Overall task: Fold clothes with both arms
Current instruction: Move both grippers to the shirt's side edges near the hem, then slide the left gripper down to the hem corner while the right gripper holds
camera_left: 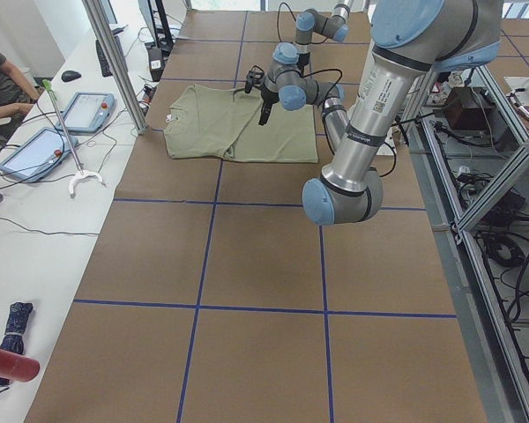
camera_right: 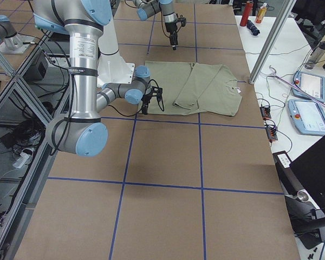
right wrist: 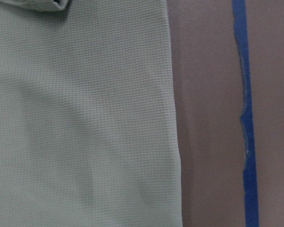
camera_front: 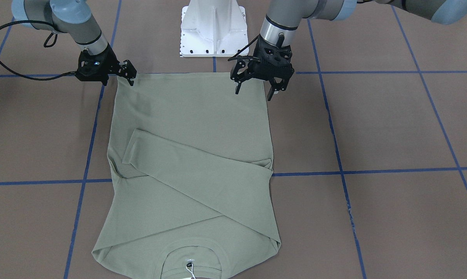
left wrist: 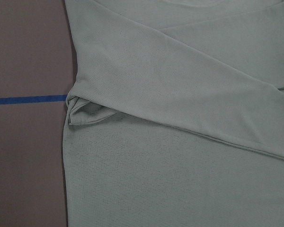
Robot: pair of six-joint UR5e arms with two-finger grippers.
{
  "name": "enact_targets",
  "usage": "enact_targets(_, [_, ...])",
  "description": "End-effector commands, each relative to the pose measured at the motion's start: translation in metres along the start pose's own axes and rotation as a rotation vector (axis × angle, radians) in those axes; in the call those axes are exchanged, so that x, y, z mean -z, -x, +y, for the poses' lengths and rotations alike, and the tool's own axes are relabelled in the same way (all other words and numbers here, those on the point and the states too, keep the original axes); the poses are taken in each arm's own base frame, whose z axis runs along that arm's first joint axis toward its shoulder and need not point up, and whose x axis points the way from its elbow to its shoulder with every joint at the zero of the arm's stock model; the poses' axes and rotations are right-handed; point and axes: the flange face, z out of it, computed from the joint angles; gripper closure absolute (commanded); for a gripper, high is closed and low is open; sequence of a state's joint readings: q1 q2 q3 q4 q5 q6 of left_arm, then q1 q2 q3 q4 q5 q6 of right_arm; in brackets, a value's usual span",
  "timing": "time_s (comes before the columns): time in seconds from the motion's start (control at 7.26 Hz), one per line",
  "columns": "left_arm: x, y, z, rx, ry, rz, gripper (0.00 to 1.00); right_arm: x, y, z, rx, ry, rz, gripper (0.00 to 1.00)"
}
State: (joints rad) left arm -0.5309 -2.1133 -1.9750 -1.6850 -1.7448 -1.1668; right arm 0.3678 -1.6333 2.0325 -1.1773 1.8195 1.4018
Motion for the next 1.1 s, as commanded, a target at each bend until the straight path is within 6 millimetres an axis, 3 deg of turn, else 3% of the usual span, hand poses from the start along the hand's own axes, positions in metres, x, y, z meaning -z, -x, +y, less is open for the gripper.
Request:
enact_targets(0.0, [0.014, -0.004, 0.0, -0.003, -0.011, 0.024, 0.0, 0.0, 0.001, 0.003, -0.004, 0.026, -0.006, 0.03])
enact_targets(0.28, [0.019, -0.005, 0.001, -0.005, -0.014, 0.032, 0.0, -0.004, 0.001, 0.01, 0.005, 0.049, -0.001, 0.05])
enact_targets(0.55, [0.026, -0.007, 0.002, -0.007, -0.012, 0.031, 0.0, -0.005, 0.002, 0.014, 0.008, 0.068, -0.002, 0.12])
enact_targets(0.83, [0.028, -0.007, 0.002, -0.007, -0.015, 0.034, 0.01, -0.01, 0.0, 0.013, 0.007, 0.071, 0.008, 0.4])
enact_targets(0.96, [0.028, -0.007, 0.002, -0.007, -0.015, 0.034, 0.01, -0.013, -0.001, 0.014, 0.006, 0.073, 0.013, 0.46])
